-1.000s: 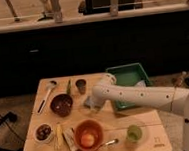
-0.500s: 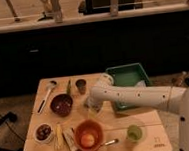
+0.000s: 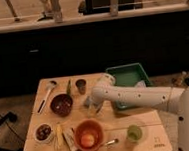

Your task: Wipe table surface with sponge

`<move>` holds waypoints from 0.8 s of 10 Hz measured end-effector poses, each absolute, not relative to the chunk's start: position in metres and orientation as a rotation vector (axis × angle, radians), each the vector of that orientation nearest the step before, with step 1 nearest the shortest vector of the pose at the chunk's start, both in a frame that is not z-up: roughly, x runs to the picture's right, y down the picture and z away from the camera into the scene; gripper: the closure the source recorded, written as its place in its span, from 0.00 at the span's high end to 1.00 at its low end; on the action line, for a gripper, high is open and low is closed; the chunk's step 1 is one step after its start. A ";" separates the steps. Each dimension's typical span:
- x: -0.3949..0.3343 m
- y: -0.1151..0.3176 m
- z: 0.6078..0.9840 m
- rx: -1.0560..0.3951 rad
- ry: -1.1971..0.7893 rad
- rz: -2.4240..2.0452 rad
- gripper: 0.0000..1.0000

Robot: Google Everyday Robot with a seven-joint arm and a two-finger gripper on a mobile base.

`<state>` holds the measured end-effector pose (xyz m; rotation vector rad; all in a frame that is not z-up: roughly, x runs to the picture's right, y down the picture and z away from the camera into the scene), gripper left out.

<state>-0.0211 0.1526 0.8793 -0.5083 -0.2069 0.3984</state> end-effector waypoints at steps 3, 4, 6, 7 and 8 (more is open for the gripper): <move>-0.001 0.151 0.904 -0.511 -0.169 0.517 0.80; 0.003 0.153 0.909 -0.517 -0.161 0.535 0.80; 0.005 0.157 0.922 -0.539 -0.150 0.571 0.72; 0.005 0.157 0.925 -0.545 -0.148 0.578 0.60; 0.005 0.157 0.926 -0.544 -0.150 0.576 0.52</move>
